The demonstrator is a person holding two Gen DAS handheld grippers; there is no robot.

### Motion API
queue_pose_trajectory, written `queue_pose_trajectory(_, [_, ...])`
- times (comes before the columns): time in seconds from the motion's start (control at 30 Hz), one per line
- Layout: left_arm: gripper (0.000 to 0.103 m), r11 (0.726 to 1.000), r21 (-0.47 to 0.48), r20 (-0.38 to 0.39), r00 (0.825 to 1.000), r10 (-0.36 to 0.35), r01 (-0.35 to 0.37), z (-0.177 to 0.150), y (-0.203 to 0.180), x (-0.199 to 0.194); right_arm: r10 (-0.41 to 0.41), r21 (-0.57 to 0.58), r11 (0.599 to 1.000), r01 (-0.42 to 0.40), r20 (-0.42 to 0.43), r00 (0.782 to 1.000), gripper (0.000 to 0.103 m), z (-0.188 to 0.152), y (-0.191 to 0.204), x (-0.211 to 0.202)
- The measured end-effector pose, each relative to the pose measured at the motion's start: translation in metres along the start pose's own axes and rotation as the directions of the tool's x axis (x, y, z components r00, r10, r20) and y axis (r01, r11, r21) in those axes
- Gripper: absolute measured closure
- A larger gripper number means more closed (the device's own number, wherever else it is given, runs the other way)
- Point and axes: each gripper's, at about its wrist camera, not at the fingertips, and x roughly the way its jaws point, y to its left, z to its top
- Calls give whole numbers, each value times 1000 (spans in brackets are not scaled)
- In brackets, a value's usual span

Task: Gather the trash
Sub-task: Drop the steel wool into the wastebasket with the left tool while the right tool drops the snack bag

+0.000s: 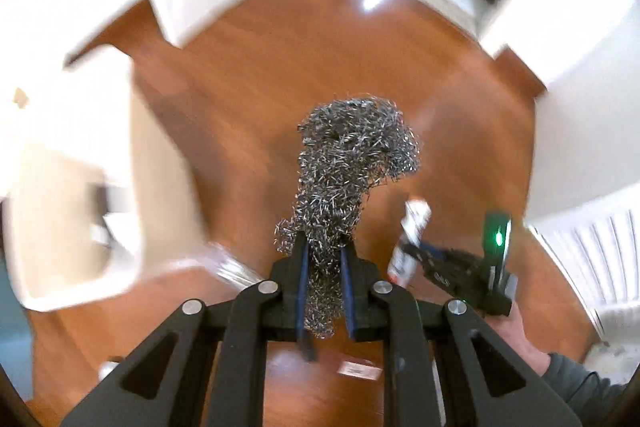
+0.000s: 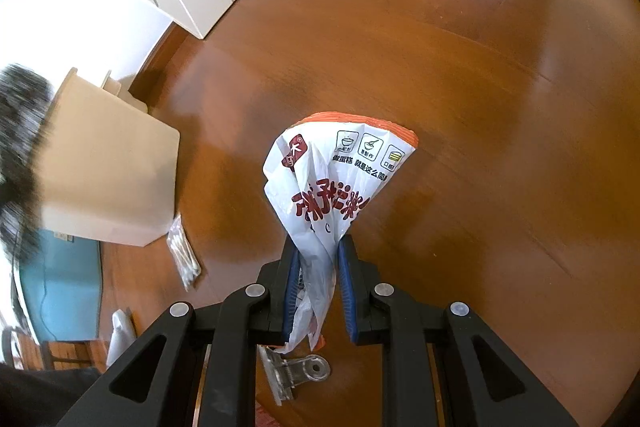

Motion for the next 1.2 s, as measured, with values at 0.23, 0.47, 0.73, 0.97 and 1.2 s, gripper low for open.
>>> queue_pose_trajectory(0.23, [89,950,-184,43,964,263,-251,22,123,-32,10,-21,1000,-11,-18,1000,83,-5,0,-2])
queue_pose_trajectory(0.47, [89,927,-207,-32,949,314,-314,3,155,13,-4,-16,1000,4,-15,1000,83,-6,0,-4])
queue_pose_trajectory(0.73, [14,847,-95,-106,851,514,-524,-3,151,21,3,-72,997,-3,-10,1000,83,4,23,-6])
queue_pose_trajectory(0.97, [14,821,3,-75,819,569,-571,-15,140,0,130,-239,966,-101,107,986,83,52,108,-48])
queue_pose_trajectory(1.2, [14,808,68,-229,779,584,-586,-72,134,-24,337,-498,832,-245,102,936,81,103,260,-74])
